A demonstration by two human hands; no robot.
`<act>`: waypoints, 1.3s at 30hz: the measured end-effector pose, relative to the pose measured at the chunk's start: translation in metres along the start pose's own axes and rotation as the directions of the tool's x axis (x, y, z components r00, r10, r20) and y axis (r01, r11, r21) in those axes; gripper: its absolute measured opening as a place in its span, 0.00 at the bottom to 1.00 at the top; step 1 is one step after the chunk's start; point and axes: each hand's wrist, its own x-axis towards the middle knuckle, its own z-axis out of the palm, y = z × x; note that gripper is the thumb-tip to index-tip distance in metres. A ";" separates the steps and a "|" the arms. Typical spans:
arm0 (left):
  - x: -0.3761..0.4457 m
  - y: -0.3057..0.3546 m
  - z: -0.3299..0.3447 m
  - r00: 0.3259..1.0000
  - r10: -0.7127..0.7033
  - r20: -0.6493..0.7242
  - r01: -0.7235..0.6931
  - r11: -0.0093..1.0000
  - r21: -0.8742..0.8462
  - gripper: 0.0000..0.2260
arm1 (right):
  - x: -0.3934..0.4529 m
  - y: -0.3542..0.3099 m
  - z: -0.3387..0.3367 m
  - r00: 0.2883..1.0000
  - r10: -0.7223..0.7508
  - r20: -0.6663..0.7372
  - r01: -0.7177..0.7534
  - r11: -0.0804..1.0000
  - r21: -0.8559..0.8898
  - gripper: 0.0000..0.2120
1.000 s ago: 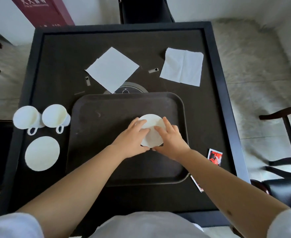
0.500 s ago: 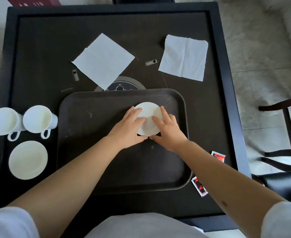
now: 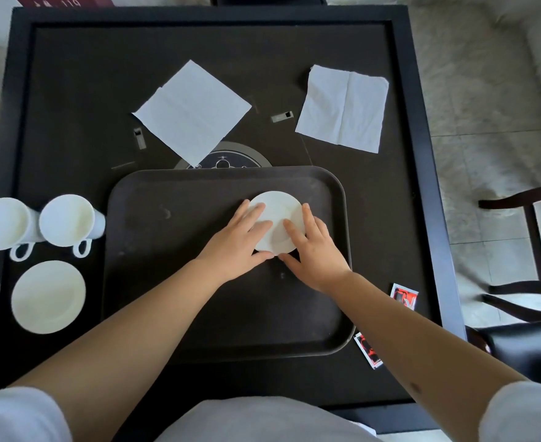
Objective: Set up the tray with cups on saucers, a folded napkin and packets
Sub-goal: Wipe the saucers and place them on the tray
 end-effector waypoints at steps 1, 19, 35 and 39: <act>0.000 0.000 0.000 1.000 0.001 0.001 -0.001 1.000 0.008 0.23 | -0.001 0.000 0.000 1.000 0.002 0.006 -0.002 1.000 -0.008 0.32; -0.031 0.014 0.009 0.990 -0.123 0.066 0.105 0.968 0.230 0.37 | -0.026 -0.011 -0.001 0.991 0.130 0.024 -0.125 0.981 -0.146 0.38; -0.177 0.025 -0.003 0.967 -0.253 -0.009 0.250 0.951 0.183 0.37 | -0.111 -0.091 0.003 0.975 0.071 0.210 -0.021 0.973 -0.231 0.37; -0.214 0.013 -0.004 0.958 -0.284 -0.053 0.288 0.944 0.160 0.38 | -0.118 -0.116 0.013 0.976 0.034 0.216 0.021 0.969 -0.248 0.36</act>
